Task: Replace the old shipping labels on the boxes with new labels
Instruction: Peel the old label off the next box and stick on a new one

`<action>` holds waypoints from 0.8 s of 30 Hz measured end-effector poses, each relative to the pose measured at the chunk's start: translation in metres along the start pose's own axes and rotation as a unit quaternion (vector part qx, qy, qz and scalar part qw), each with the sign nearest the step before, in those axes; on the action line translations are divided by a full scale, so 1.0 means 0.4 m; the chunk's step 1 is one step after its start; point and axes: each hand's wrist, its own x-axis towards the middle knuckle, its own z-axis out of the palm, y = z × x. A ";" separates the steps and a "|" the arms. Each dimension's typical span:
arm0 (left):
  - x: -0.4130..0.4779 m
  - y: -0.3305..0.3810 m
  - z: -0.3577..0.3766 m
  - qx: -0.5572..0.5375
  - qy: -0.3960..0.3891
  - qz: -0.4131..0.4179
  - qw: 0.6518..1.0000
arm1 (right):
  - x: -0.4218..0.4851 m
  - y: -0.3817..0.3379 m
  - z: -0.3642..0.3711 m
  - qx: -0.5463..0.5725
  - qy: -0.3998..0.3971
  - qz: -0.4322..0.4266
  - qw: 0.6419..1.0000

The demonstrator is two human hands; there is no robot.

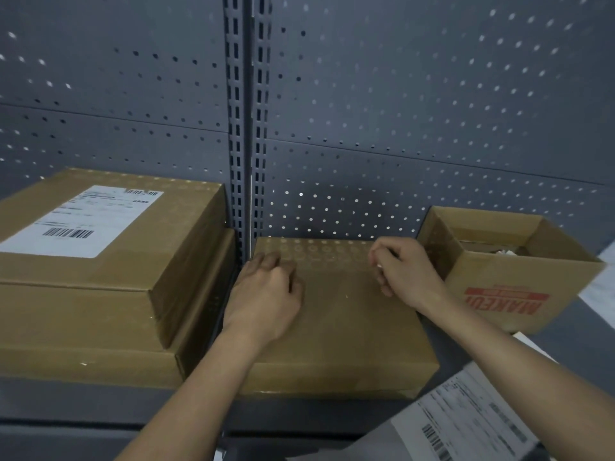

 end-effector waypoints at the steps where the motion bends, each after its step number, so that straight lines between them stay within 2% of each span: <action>1: 0.001 -0.001 0.001 0.004 -0.003 0.001 1.000 | -0.004 0.002 -0.005 0.012 0.011 0.005 1.000; 11: 0.018 -0.021 0.012 0.024 -0.004 0.034 0.999 | -0.071 0.011 -0.064 -0.032 0.084 0.010 0.996; 15: 0.024 -0.031 0.017 0.019 0.002 0.045 0.999 | -0.124 -0.016 -0.098 -0.069 0.117 -0.015 0.991; 20: 0.013 -0.016 0.001 0.018 0.031 0.067 0.997 | -0.166 -0.030 -0.178 -0.024 0.084 0.015 0.996; 24: 0.002 0.009 -0.018 0.005 0.055 0.074 0.996 | -0.167 -0.002 -0.261 -0.023 0.156 -0.009 0.987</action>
